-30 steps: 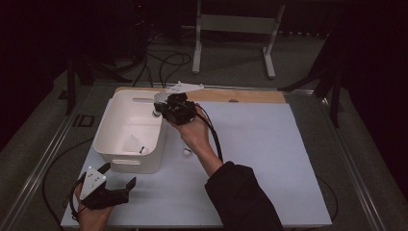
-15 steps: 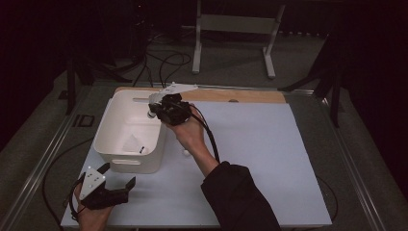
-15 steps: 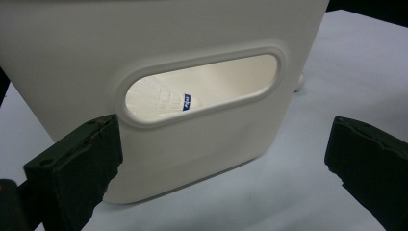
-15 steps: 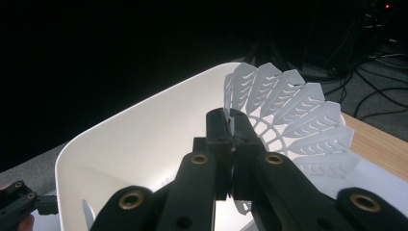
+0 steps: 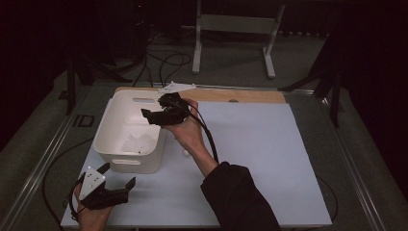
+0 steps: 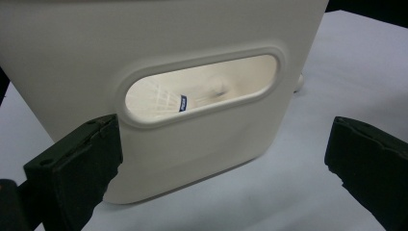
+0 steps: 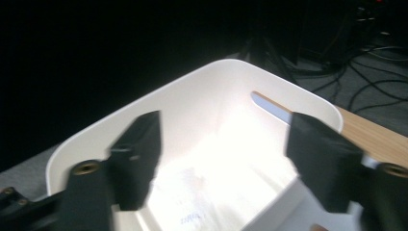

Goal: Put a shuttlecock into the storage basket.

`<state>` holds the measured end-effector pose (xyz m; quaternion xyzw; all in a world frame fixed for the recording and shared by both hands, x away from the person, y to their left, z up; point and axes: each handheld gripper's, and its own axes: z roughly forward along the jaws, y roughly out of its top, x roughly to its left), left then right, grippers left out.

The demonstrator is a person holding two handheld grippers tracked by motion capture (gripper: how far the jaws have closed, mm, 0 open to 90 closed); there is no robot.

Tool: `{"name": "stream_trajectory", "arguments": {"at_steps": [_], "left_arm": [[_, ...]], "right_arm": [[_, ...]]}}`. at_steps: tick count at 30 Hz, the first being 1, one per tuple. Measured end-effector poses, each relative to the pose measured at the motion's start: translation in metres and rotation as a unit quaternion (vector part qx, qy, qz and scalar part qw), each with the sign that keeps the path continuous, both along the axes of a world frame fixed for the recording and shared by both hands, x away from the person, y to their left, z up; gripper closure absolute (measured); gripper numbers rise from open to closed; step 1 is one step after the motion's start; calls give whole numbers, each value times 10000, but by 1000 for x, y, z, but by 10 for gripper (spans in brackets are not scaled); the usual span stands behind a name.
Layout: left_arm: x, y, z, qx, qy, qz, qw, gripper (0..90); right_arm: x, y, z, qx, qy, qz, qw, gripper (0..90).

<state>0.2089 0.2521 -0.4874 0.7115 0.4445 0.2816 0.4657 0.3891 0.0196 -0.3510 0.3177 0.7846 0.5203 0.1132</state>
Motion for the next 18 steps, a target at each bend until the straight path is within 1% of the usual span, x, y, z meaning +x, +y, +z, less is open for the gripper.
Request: {"name": "stream_trajectory", "arguments": {"at_steps": [4, 6, 11, 18], "left_arm": [[0, 0, 0, 6, -3, 1, 10000, 1], [0, 0, 0, 8, -2, 2, 10000, 1], [0, 0, 0, 6, -3, 1, 10000, 1], [0, 0, 0, 6, 0, 2, 10000, 1]], "right_arm": [[-2, 1, 1, -88, -34, 39, 9999, 190], [-4, 2, 0, -161, -97, 75, 9998, 154], [-7, 3, 1, -245, -150, 162, 9995, 139], [-8, 1, 0, -200, -114, 207, 9995, 129]]}}
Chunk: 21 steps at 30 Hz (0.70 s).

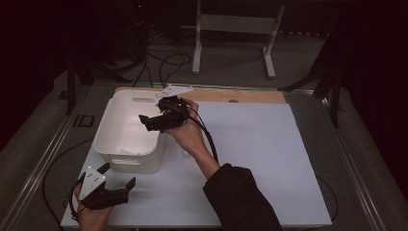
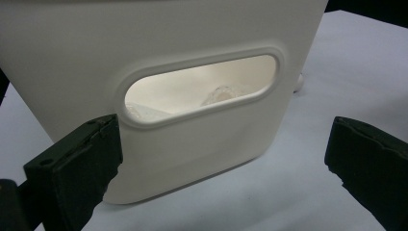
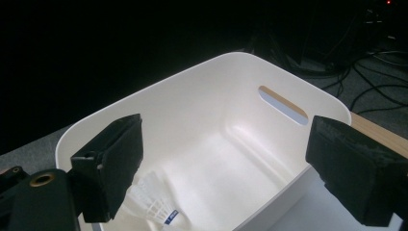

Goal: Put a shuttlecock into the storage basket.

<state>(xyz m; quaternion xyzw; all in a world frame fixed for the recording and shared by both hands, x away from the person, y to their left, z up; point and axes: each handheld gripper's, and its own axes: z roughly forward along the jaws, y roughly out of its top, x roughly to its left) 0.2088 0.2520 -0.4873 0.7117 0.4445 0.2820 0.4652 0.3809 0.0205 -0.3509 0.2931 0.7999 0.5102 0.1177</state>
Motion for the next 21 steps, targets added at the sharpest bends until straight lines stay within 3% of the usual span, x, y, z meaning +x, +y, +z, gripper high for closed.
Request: {"name": "stream_trajectory", "arguments": {"at_steps": [21], "left_arm": [[0, 0, 0, -2, 0, 2, 10000, 0]], "right_arm": [[-2, -13, -4, -189, -16, 49, 9998, 93]]}}
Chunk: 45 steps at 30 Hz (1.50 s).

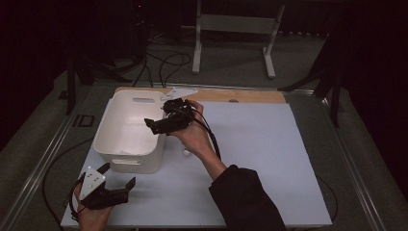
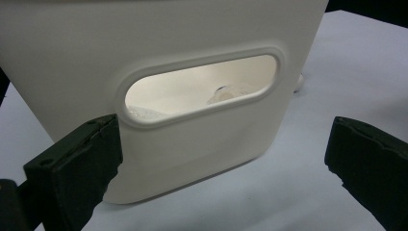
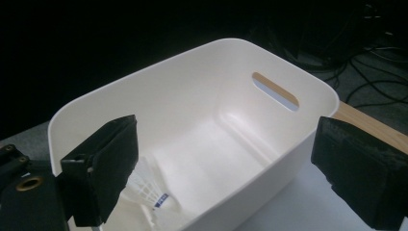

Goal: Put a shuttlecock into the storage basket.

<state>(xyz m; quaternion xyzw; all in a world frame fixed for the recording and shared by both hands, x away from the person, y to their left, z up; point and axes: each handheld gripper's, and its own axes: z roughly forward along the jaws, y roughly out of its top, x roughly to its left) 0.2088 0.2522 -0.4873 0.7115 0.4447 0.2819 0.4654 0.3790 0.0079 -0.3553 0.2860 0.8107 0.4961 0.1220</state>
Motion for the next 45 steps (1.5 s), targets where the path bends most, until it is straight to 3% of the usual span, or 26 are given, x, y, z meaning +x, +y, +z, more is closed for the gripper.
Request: {"name": "stream_trajectory", "arguments": {"at_steps": [29, 45], "left_arm": [[0, 0, 0, 3, -5, 3, 10000, 0], [0, 0, 0, 4, -14, 9, 10000, 0]], "right_arm": [[4, -21, -4, -216, 30, -104, 9997, 91], [5, -35, -8, -157, 59, -223, 9996, 92]]}}
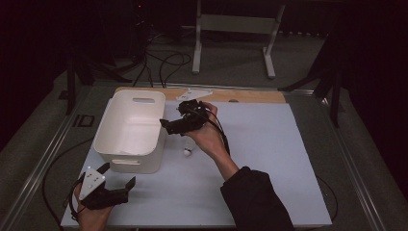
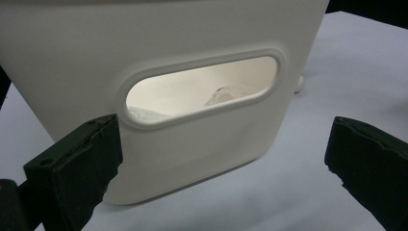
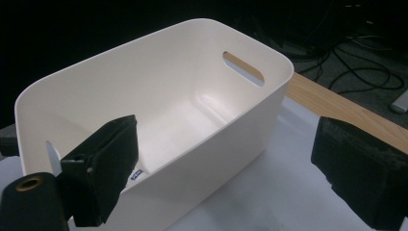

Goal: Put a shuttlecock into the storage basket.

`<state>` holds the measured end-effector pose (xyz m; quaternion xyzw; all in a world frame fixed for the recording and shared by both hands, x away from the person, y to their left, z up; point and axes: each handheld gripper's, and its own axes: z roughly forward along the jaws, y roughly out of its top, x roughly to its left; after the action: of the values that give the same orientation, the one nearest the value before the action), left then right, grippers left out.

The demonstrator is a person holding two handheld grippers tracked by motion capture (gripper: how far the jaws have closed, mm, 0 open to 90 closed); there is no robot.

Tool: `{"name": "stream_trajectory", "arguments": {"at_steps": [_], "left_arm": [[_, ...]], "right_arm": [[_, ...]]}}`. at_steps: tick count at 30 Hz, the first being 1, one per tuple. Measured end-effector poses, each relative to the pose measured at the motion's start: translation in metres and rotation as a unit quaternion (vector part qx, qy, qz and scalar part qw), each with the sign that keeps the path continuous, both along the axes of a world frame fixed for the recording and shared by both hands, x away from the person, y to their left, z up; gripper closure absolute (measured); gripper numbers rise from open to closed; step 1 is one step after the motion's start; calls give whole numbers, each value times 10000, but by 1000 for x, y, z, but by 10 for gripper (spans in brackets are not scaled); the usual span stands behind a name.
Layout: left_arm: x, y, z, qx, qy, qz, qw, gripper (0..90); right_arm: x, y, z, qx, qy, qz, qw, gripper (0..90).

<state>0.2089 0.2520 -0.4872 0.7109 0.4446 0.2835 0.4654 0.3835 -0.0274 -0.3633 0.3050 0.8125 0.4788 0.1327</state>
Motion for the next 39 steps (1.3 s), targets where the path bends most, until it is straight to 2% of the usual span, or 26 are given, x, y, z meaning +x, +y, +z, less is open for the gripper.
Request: {"name": "stream_trajectory", "arguments": {"at_steps": [18, 39], "left_arm": [[0, 0, 0, 1, -1, -1, 10000, 0], [0, 0, 0, -5, -2, 7, 10000, 1]], "right_arm": [[3, -7, -5, 7, 40, -97, 9999, 93], [6, -15, -19, -44, 166, -231, 9996, 95]]}}
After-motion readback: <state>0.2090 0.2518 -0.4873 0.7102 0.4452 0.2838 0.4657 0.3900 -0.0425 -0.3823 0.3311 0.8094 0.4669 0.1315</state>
